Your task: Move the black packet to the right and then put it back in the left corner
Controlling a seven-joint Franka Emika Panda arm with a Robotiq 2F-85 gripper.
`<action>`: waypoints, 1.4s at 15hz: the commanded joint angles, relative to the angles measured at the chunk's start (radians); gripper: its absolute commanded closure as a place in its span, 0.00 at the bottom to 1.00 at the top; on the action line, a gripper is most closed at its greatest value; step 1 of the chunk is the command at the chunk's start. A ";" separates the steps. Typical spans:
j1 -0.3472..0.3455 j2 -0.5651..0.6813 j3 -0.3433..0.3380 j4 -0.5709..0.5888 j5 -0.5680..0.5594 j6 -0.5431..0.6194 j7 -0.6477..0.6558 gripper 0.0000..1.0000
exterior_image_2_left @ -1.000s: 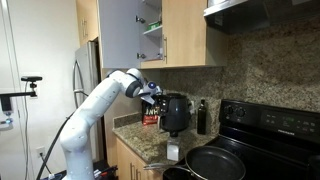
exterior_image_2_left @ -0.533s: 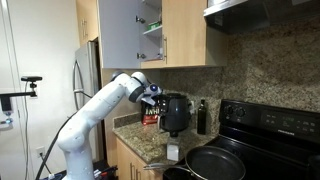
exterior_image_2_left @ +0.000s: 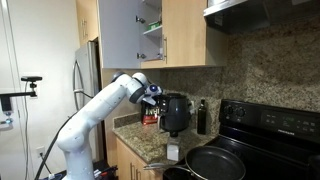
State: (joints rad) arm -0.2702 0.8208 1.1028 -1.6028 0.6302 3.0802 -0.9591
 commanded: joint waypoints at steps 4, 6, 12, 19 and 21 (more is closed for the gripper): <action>0.139 -0.216 -0.262 -0.092 0.043 0.184 0.172 0.09; 0.222 -0.291 -0.399 -0.138 0.082 0.177 0.276 0.00; 0.375 -0.362 -0.608 -0.178 0.044 -0.054 0.614 0.00; 0.269 -0.592 -0.454 -0.120 0.163 -0.550 0.781 0.00; 0.365 -0.740 -0.589 -0.160 0.153 -0.650 1.006 0.00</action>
State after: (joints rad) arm 0.0354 0.2546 0.6231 -1.7058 0.7527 2.5648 -0.1453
